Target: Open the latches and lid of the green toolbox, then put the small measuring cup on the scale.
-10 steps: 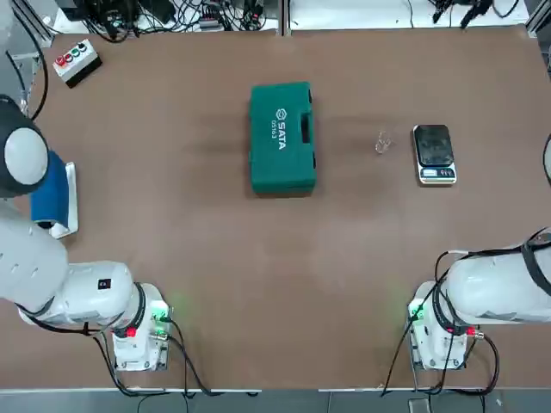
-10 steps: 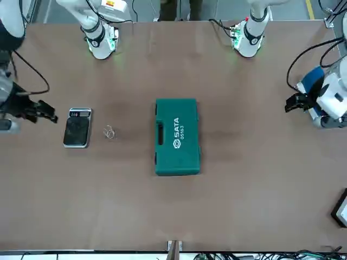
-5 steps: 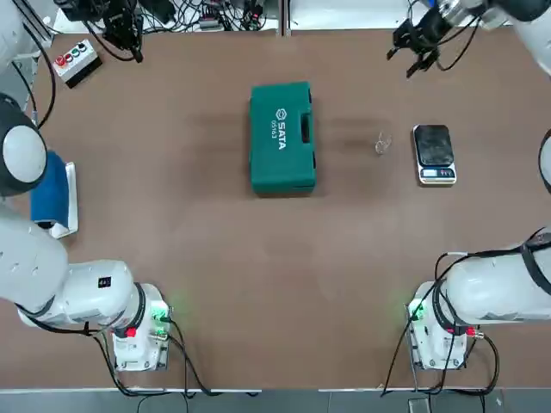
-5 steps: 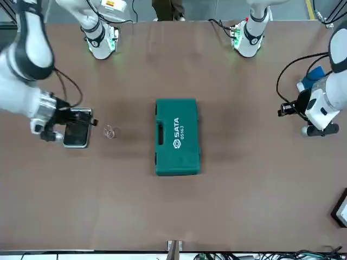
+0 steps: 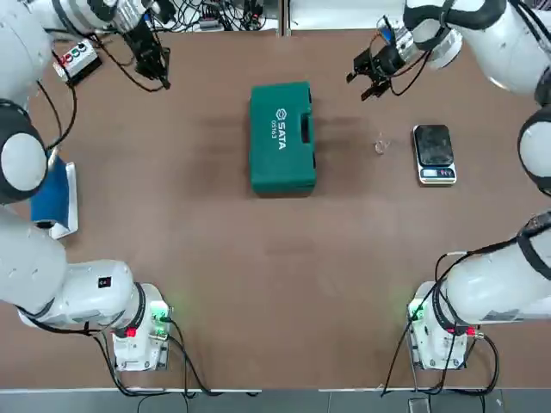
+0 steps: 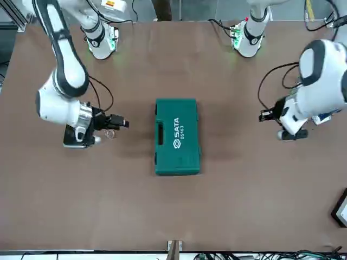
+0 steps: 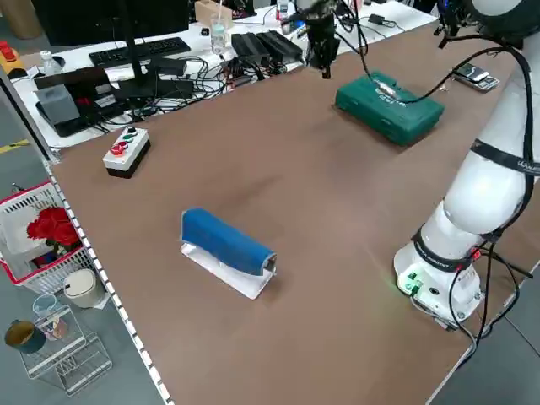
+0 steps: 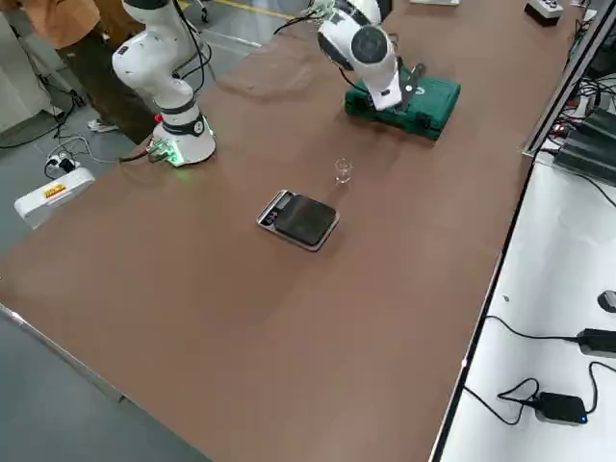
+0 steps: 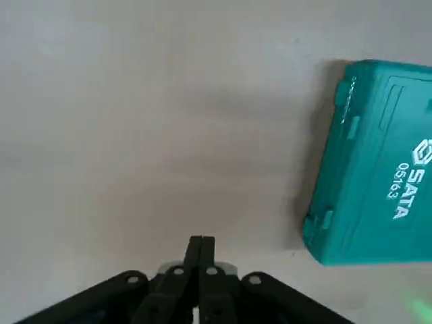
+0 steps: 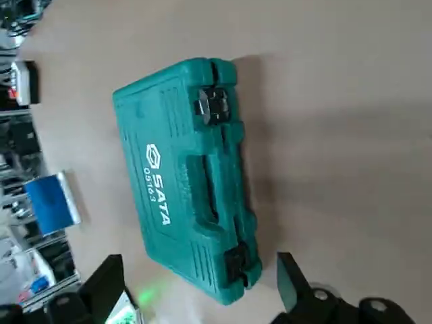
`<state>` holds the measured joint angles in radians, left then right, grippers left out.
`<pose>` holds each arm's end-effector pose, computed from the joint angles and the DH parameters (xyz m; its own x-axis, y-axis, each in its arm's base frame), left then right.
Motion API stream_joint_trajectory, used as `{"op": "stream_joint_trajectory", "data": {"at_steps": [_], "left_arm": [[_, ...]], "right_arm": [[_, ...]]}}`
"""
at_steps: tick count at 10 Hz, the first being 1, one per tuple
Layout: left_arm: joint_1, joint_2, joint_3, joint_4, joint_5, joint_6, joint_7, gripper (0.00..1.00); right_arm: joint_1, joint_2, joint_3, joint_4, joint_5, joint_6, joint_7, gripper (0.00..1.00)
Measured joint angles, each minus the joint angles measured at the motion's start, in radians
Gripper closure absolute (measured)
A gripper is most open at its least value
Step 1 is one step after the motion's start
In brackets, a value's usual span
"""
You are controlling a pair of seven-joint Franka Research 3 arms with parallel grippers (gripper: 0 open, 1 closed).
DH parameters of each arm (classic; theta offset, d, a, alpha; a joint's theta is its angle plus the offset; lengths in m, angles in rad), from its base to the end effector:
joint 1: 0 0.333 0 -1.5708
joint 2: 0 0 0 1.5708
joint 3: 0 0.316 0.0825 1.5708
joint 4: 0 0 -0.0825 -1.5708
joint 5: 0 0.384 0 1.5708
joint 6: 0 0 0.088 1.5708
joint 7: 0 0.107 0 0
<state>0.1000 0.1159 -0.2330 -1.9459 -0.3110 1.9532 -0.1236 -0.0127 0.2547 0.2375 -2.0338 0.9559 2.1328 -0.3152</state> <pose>0.5658 -0.0930 0.4182 0.9822 0.0986 -0.1596 0.1405 -0.9502 0.2781 0.5640 0.1614 0.3283 0.9920 -0.0143 -0.1253 -0.1016 -0.6793 -0.7268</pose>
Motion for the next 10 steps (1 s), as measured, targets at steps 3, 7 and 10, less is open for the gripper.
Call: {"op": "stream_joint_trajectory", "data": {"at_steps": [3, 7, 10], "left_arm": [[-0.001, 0.008, -0.052, -0.109, -0.078, 0.173, 0.001, 0.99], [-0.002, 0.045, -0.113, -0.165, -0.120, 0.247, 0.000, 0.99], [-0.001, 0.079, -0.113, -0.169, -0.120, 0.293, 0.002, 0.99]], "right_arm": [[0.002, 0.108, 0.001, -0.061, 0.300, 0.000, -0.363, 0.00], [0.006, 0.257, 0.052, -0.067, 0.542, -0.001, -0.607, 0.00], [0.028, 0.280, 0.089, -0.062, 0.599, 0.049, -0.621, 0.00]]}}
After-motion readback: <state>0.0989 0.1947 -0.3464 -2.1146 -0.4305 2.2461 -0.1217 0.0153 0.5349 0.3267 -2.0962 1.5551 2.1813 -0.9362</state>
